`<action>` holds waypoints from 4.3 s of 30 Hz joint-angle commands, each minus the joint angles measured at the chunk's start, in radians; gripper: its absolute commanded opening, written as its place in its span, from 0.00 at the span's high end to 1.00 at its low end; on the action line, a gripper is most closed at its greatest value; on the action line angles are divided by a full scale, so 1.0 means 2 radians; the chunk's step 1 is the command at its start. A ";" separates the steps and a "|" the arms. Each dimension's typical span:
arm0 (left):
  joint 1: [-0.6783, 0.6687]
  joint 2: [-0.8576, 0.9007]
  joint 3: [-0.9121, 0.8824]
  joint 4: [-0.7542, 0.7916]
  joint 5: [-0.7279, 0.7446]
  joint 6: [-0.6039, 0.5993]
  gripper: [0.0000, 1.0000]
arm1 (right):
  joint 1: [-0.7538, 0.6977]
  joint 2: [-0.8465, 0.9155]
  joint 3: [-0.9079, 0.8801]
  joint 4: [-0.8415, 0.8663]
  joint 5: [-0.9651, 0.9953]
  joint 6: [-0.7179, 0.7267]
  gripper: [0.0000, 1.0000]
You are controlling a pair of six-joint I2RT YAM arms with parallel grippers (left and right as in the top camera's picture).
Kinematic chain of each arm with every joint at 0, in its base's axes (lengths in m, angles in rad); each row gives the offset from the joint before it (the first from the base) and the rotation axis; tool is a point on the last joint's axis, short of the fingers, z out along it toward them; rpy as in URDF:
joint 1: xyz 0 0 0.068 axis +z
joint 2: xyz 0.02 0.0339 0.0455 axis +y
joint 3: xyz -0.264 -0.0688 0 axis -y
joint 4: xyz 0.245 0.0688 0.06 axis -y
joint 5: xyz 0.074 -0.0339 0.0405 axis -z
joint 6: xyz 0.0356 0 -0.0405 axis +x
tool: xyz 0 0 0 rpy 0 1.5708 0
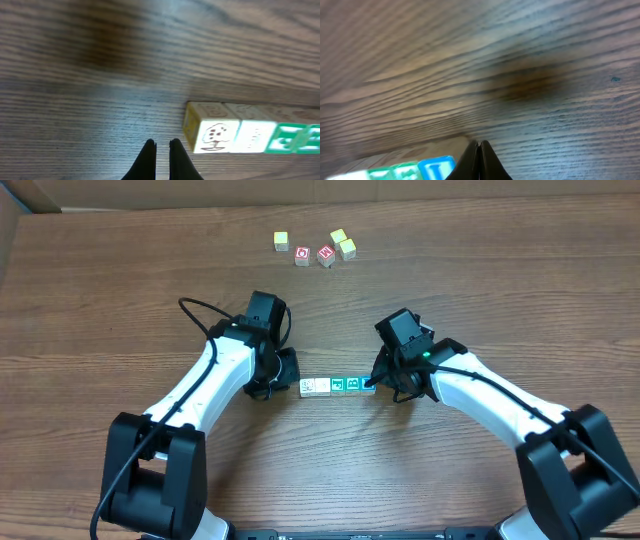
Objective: Flip 5 blocks
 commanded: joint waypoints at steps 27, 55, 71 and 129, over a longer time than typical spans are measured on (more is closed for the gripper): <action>-0.008 0.005 -0.042 0.049 -0.011 -0.025 0.96 | 0.018 0.032 -0.002 0.010 -0.004 0.002 0.96; -0.008 0.005 -0.067 0.099 0.022 -0.028 0.96 | 0.018 0.032 -0.002 0.013 -0.005 0.002 0.96; -0.008 0.005 -0.067 0.109 0.026 -0.028 0.96 | 0.018 0.032 -0.002 0.020 -0.030 0.002 0.96; -0.008 0.023 -0.067 0.177 0.027 -0.020 0.96 | 0.045 0.032 -0.002 -0.007 -0.152 0.209 0.96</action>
